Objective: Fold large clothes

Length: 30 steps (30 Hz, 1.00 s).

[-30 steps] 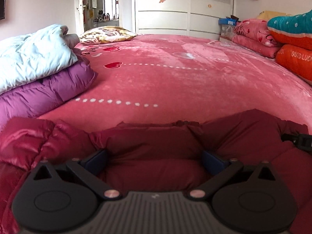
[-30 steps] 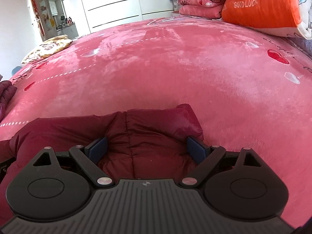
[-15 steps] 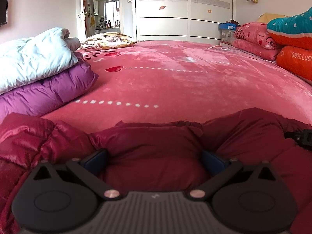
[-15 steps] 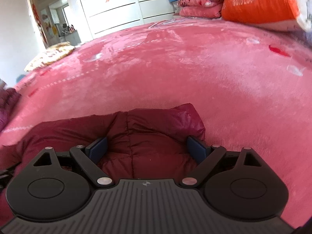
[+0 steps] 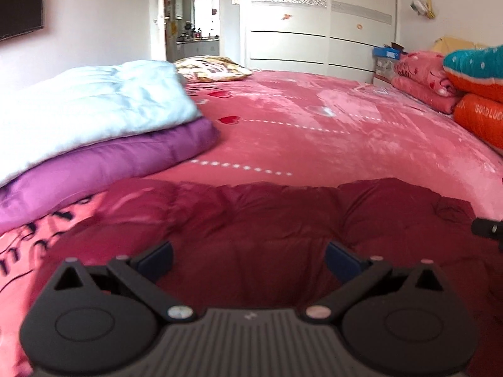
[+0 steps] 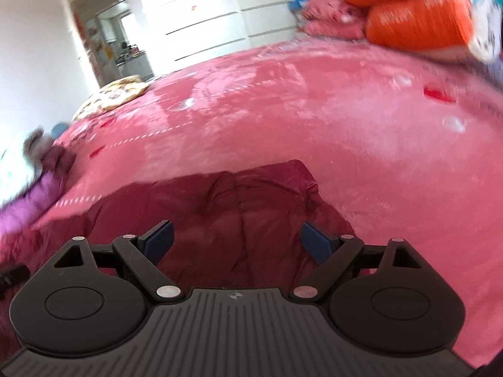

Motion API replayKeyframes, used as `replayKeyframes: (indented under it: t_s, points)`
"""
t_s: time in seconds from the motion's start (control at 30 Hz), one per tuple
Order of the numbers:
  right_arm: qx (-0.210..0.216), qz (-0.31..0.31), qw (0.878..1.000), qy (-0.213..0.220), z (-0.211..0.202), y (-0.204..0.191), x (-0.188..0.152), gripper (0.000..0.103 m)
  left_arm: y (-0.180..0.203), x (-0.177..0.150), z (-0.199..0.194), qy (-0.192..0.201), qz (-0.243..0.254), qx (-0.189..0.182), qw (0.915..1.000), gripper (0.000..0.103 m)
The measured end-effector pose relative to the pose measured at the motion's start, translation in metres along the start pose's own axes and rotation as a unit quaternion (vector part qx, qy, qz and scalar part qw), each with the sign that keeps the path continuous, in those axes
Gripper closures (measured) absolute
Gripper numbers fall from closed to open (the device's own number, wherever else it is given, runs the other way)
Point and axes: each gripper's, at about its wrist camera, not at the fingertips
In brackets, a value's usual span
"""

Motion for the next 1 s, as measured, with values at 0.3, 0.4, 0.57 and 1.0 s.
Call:
replayKeyframes:
  t_s: [0.3, 0.4, 0.57, 1.0]
  points:
    - [0.015, -0.04, 0.999, -0.01, -0.044, -0.022, -0.021, 0.0, -0.03, -0.017, -0.061, -0.004, -0.001, 0.014, 0.9999, 0.001]
    - [0.022, -0.053, 0.998, -0.014, -0.06, -0.028, -0.028, 0.0, -0.036, -0.02, -0.082, 0.01, 0.007, 0.025, 0.9996, 0.001]
    - [0.032, -0.074, 0.997, -0.016, -0.085, -0.036, -0.041, 0.0, -0.048, -0.024, -0.115, 0.03, 0.005, 0.032, 0.999, 0.001]
    - [0.043, -0.123, 0.991, 0.001, -0.106, -0.035, -0.045, 0.0, -0.073, -0.036, -0.162, 0.068, 0.017, 0.088, 0.9936, 0.001]
Point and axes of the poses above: each gripper's, at about its wrist camera, not at the fingertips, and z roughly the way its jaws point, y to its right, x to its top, and after that the axes turned 7 degrees about -y, right-handed
